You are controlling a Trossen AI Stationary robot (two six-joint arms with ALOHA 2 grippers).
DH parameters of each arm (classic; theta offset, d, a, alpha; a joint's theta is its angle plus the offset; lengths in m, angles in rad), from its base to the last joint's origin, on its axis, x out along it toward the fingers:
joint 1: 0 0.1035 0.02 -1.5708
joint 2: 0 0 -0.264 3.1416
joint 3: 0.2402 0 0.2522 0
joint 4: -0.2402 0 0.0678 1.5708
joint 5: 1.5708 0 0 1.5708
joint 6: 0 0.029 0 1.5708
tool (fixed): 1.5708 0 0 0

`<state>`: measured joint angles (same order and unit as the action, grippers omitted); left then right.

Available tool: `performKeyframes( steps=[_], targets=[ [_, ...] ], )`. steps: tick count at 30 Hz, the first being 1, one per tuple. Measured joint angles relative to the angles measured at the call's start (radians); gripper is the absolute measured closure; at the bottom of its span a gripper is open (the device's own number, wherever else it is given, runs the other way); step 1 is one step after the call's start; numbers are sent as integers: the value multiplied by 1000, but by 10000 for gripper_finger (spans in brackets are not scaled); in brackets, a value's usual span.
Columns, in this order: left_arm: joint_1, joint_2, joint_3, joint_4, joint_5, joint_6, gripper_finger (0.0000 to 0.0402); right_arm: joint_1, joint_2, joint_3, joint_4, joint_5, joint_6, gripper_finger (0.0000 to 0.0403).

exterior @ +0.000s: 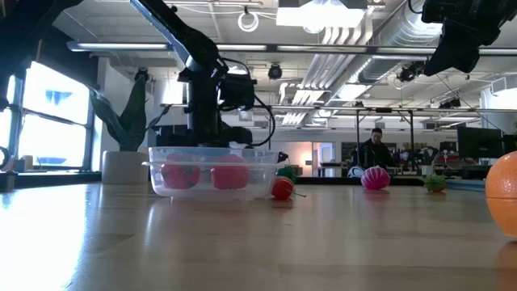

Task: Pick and placing Produce into tupperware
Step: Put the top pink peach into the transparent container

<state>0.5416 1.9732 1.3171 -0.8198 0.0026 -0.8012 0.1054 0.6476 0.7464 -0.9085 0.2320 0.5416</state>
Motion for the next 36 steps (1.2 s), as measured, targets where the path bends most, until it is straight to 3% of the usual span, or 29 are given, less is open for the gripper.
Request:
performKeyframes(
  steps=[11, 20, 27, 36],
  targets=[
    [-32, -120, 191, -252, -18, 28, 289, 0, 0, 0, 0, 0, 0, 402],
    [-234, -216, 289, -407, -182, -98, 289, 0, 0, 0, 0, 0, 0, 402],
    [-409, -217, 209, -380, -283, -241, 289, 0, 0, 0, 0, 0, 0, 402],
    [-465, -216, -23, -119, -185, -313, 289, 0, 0, 0, 0, 0, 0, 402]
  ],
)
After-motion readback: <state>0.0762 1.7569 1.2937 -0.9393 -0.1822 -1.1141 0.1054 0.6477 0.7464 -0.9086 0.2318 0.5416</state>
